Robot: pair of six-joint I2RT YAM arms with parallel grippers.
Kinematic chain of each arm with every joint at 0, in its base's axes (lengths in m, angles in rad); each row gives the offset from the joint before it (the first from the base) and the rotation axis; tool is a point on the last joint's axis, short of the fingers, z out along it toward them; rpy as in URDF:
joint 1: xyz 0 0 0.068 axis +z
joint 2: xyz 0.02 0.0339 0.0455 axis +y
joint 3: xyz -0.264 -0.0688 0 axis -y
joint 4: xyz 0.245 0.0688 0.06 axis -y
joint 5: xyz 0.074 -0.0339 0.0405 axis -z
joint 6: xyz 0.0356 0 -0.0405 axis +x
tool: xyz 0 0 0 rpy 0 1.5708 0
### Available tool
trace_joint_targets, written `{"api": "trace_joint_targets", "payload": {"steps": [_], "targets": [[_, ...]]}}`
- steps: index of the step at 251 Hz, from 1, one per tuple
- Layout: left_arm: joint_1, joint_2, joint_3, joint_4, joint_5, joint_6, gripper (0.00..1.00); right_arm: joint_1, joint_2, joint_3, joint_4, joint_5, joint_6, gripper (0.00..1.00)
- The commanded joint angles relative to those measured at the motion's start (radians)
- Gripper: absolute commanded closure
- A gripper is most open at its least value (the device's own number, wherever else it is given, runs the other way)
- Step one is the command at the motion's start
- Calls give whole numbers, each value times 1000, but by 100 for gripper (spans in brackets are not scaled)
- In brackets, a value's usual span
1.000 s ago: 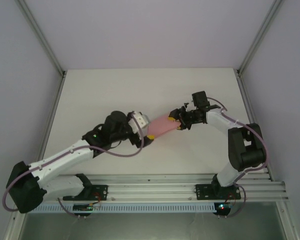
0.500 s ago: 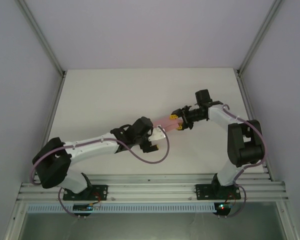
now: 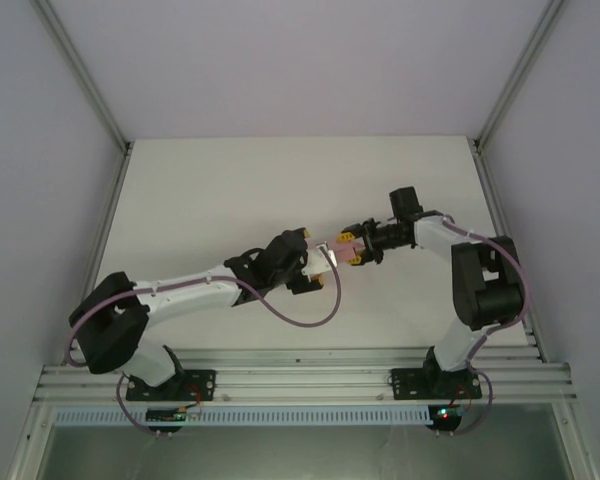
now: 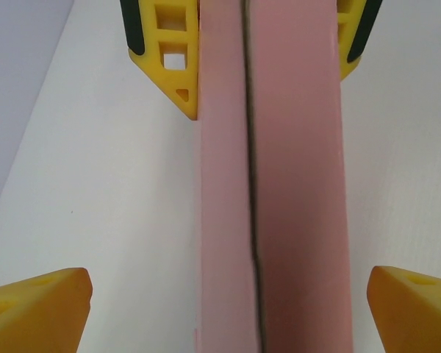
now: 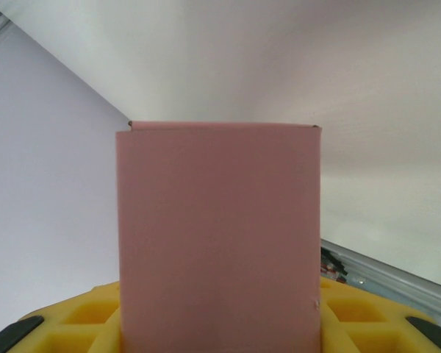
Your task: Assemble paper box
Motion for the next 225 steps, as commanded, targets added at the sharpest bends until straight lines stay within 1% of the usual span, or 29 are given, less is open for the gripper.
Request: {"api": "trace_joint_targets", "payload": {"steps": [1, 13, 24, 44, 60, 68, 80, 97, 102, 111, 122, 124, 135, 154, 179, 196, 217, 225], "targets": [[14, 19, -15, 35, -8, 25, 8, 7, 9, -31, 55, -66, 74, 63], [18, 23, -12, 33, -3, 25, 12, 6, 7, -34, 69, -71, 84, 63], [21, 27, -12, 33, -4, 22, 20, 9, 4, -28, 51, -74, 69, 63], [24, 22, -8, 30, -2, 19, 34, 7, 2, -7, -36, -68, 7, 62], [28, 14, -11, 32, 8, 19, 42, 5, 1, -2, -47, -64, -7, 60], [32, 8, -16, 37, 11, 18, 45, 4, -2, -6, -43, -65, 3, 58], [42, 1, -21, 41, 29, 16, 46, 6, -7, -11, -26, -65, 11, 53], [64, -9, -25, 36, 62, 7, 48, 5, -19, -7, -38, -53, 1, 44], [72, -12, -23, 29, 74, 3, 48, 2, -24, -6, -44, -48, -7, 39], [84, -17, -17, 5, 100, -3, 49, -2, -32, -1, -59, -35, -22, 25], [97, -24, -9, -18, 126, -12, 49, -12, -45, 11, -100, -2, -68, 2], [101, -25, -8, -23, 132, -13, 50, -14, -48, 15, -108, 4, -78, 0], [113, -34, -3, -48, 165, -17, 51, -28, -68, 36, -155, 64, -151, 0], [133, -51, 5, -90, 229, -21, 53, -63, -111, 72, -235, 205, -265, 0], [159, -61, 23, -157, 291, -22, 55, -110, -199, 53, -209, 367, -311, 0], [171, -59, 47, -222, 313, -15, 55, -146, -260, 17, -153, 422, -326, 0], [181, -55, 76, -297, 324, -2, 56, -179, -316, 1, -135, 470, -385, 0], [183, -52, 85, -321, 320, 2, 56, -183, -333, 10, -155, 505, -409, 0]]}}
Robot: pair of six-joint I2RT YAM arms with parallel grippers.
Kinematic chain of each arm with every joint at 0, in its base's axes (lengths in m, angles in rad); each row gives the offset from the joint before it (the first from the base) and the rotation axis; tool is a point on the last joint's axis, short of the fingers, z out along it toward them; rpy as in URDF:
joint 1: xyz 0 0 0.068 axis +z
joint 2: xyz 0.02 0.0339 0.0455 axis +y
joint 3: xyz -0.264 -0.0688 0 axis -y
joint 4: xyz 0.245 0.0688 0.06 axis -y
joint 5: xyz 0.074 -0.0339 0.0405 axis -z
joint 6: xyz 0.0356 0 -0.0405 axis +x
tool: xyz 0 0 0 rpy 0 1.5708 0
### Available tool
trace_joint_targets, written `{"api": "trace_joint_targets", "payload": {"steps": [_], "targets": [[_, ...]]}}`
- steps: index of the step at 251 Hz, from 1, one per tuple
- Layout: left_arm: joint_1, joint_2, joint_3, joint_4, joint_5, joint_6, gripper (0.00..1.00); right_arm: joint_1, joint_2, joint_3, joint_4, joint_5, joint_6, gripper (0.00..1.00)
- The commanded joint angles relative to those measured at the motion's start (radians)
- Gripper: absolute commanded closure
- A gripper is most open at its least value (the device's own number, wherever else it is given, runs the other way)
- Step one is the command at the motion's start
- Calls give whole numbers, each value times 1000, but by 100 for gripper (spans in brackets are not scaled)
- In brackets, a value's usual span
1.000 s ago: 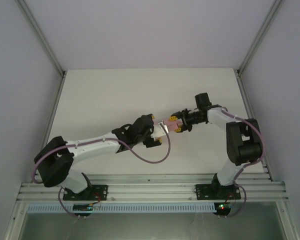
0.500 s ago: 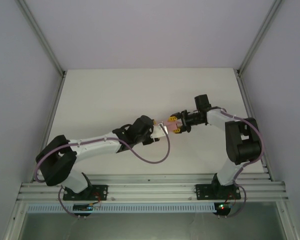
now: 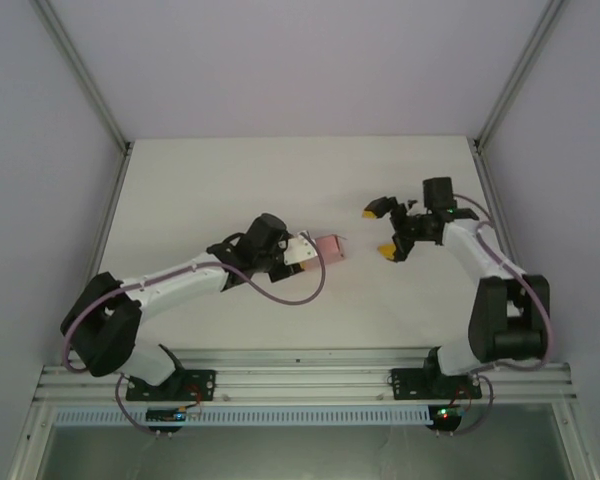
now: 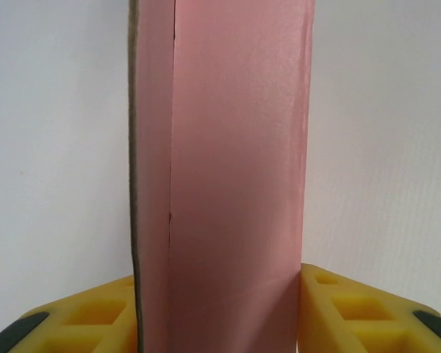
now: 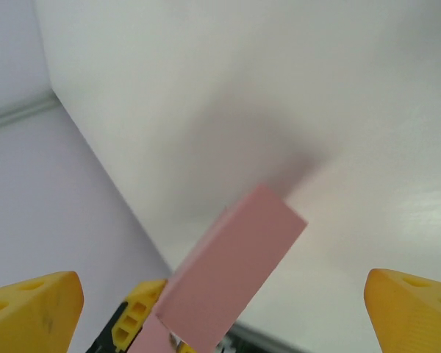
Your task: Assemble paper box
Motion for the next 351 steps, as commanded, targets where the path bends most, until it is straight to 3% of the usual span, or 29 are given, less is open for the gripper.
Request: {"api": "trace_joint_targets", "payload": {"steps": [1, 43, 58, 91, 128, 202, 231, 282, 300, 344, 351], "targets": [[12, -17, 63, -150, 67, 9, 56, -24, -65, -10, -23, 166, -130, 0], [20, 10, 144, -402, 168, 116, 53, 43, -167, 30, -46, 288, -493, 0], [21, 27, 170, -419, 160, 113, 54, 63, -201, 8, -3, 266, -587, 0], [36, 63, 212, -485, 165, 117, 55, 97, -264, -40, 78, 193, -652, 0], [47, 100, 244, -498, 145, 125, 55, 182, -258, -40, 44, 165, -764, 2], [70, 143, 267, -459, 97, 117, 55, 351, -137, -36, 50, 216, -853, 19], [74, 152, 271, -459, 98, 123, 55, 405, -80, -8, 30, 295, -888, 22], [75, 161, 273, -458, 109, 125, 55, 449, 37, 69, 2, 322, -919, 32], [75, 166, 277, -461, 110, 126, 55, 469, 68, 96, -14, 336, -940, 41], [75, 169, 276, -462, 112, 125, 55, 491, 80, 111, -25, 364, -963, 46], [76, 170, 275, -461, 111, 125, 55, 491, 78, 112, -28, 362, -965, 50]]}}
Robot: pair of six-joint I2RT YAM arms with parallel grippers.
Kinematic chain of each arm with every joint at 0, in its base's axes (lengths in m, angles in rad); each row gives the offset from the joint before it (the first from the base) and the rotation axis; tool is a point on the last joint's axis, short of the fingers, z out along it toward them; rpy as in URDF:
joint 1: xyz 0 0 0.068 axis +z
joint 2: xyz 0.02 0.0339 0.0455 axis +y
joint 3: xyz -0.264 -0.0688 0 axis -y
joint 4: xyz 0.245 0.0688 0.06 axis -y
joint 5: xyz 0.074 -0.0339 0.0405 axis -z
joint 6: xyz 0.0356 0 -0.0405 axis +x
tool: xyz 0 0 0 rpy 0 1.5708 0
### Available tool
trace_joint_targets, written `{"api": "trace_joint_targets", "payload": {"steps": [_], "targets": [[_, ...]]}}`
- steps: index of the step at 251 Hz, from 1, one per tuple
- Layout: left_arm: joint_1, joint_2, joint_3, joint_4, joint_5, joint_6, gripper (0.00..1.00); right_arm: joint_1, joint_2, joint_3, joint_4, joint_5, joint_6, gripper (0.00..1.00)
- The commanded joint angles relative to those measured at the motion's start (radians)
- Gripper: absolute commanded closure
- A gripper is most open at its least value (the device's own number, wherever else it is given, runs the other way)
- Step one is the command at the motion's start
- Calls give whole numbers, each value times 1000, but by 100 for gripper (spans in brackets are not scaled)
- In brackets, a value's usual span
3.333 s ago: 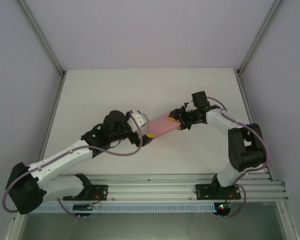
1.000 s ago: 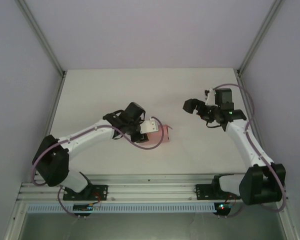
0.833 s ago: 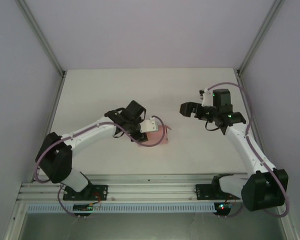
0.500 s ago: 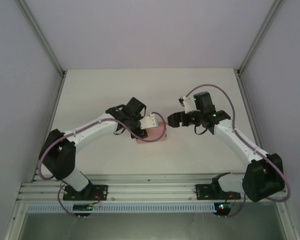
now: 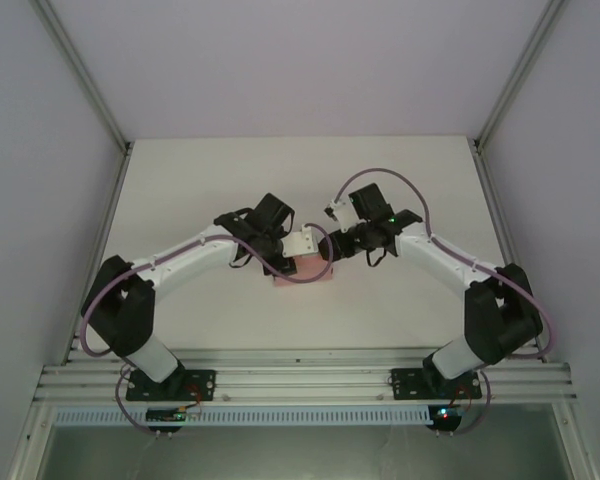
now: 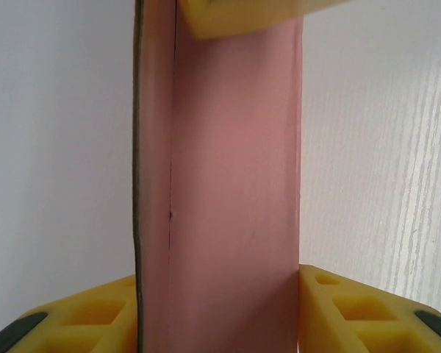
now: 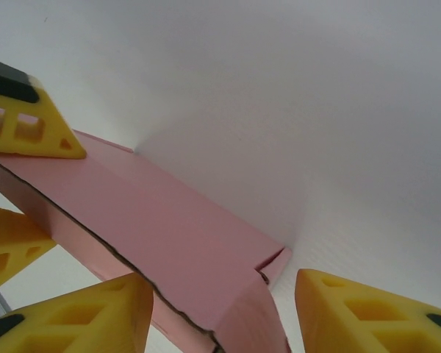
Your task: Assemble paper box
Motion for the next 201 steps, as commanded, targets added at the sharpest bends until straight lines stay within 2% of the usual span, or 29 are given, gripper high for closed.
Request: {"api": "trace_joint_targets", "payload": {"steps": [1, 42, 84, 136, 153, 201], "targets": [[10, 27, 5, -31, 0, 16, 55, 7, 1, 30, -47, 27, -35, 51], [10, 26, 6, -27, -7, 12, 55, 8, -17, 32, -69, 69, -12, 80], [10, 38, 10, -25, -15, 2, 55, 30, -24, 67, -152, 110, 19, 93], [10, 66, 38, -43, -33, -14, 55, 42, -24, 112, -245, 142, 130, 93], [11, 71, 42, -47, -35, -12, 55, 42, -26, 141, -276, 150, 164, 90], [10, 79, 48, -52, -33, -9, 55, 53, -33, 149, -289, 131, 178, 89]]}}
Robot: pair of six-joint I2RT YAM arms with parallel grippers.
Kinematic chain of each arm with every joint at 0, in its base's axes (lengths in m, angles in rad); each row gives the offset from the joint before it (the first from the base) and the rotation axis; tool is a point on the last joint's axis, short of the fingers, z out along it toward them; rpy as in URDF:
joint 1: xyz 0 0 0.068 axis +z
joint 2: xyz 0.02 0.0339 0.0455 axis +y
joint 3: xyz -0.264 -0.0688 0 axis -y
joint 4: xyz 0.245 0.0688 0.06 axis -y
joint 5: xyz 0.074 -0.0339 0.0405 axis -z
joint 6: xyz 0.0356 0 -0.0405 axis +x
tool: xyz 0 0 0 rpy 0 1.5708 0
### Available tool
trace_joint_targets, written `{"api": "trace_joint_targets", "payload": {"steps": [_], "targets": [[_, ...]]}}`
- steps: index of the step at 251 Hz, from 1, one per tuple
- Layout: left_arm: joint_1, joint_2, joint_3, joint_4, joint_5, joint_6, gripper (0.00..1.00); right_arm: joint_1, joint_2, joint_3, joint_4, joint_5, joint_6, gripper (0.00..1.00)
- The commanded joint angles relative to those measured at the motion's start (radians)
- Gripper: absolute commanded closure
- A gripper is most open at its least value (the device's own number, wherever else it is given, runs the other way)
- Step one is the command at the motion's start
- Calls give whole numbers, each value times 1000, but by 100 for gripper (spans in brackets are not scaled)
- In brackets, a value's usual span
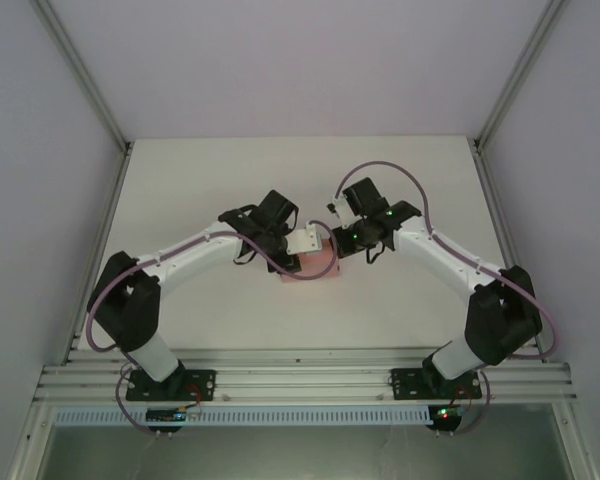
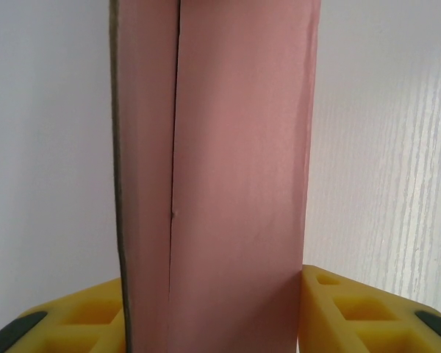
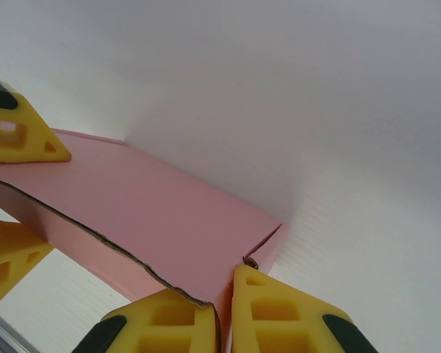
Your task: Assemble paper box
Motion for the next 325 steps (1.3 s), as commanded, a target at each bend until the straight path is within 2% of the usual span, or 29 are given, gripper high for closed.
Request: {"api": "trace_joint_targets", "payload": {"steps": [1, 49, 122, 170, 221, 251, 325], "targets": [[12, 42, 5, -52, -49, -13, 55, 13, -32, 33, -84, -32, 49, 89], [11, 44, 8, -58, -41, -11, 55, 15, -10, 41, -84, -34, 46, 84], [11, 44, 9, -63, -35, -8, 55, 17, -11, 47, -92, -32, 45, 84], [7, 64, 26, -58, -40, -26, 55, 24, 8, 49, -88, -64, 97, 97], [2, 79, 38, -50, -40, -37, 55, 30, 19, -40, 14, -89, 214, 100], [2, 86, 42, -50, -38, -37, 55, 34, 13, -86, 41, -52, 231, 100], [2, 81, 41, -35, -42, -71, 50, 105, -7, -281, 241, 173, 182, 100]]}}
